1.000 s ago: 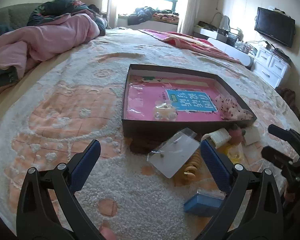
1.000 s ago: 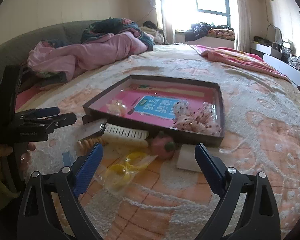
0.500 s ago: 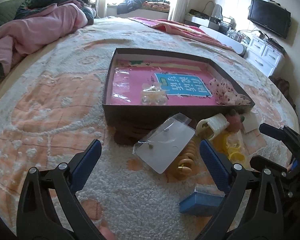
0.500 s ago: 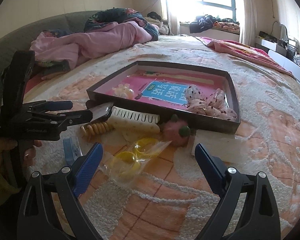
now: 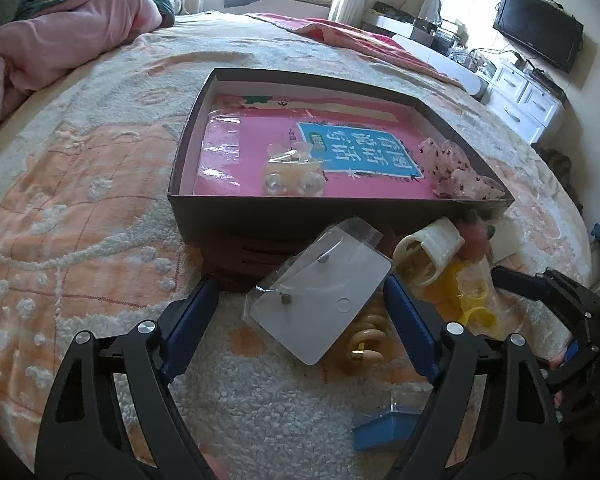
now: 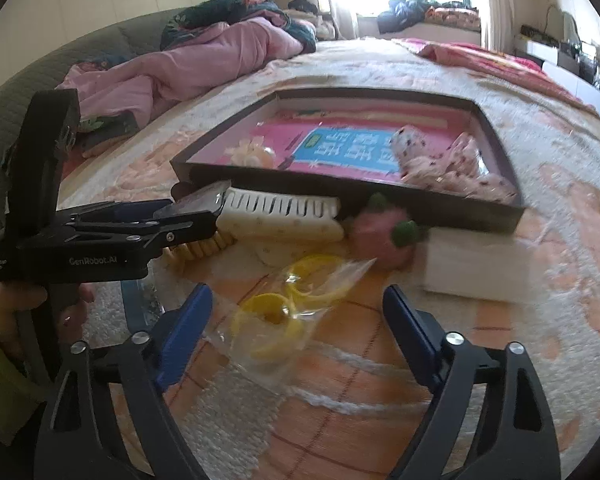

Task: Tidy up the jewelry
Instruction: 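Grasp the clear studded plastic card with the left tool while the right tool grasps the yellow hair-tie bag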

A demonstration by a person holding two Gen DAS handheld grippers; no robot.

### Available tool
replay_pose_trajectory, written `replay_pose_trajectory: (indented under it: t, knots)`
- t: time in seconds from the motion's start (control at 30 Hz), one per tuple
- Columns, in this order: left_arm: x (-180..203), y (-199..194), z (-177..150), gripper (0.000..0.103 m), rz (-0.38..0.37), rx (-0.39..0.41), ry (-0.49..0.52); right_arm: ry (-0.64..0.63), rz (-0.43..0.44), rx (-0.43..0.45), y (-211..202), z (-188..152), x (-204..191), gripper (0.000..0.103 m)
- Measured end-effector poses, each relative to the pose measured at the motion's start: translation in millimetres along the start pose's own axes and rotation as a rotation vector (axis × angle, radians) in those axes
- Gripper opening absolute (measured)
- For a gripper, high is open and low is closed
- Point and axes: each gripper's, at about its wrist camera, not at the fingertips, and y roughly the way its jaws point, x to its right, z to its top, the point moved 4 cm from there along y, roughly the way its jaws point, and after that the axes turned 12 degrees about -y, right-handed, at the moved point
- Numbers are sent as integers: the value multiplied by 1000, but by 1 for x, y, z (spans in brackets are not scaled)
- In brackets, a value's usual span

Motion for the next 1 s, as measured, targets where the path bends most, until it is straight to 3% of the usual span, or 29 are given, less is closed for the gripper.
replay_pose_trajectory:
  t: [0.27, 0.4, 0.63, 1.0]
  knots:
    - [1, 0, 1, 69, -10, -16, -2, 7, 5, -15, 7, -1, -8, 72]
    - [1, -3, 2, 55, -27, -22, -5, -34, -3, -16, 8, -3, -14, 59]
    - [-4, -8, -2, 47, -24, -33, -13, -41, 7, -8, 2, -5, -11, 40]
    - [-15, -28, -3, 38, -1, 7, -61, -72, 38, 21, -11, -5, -16, 31]
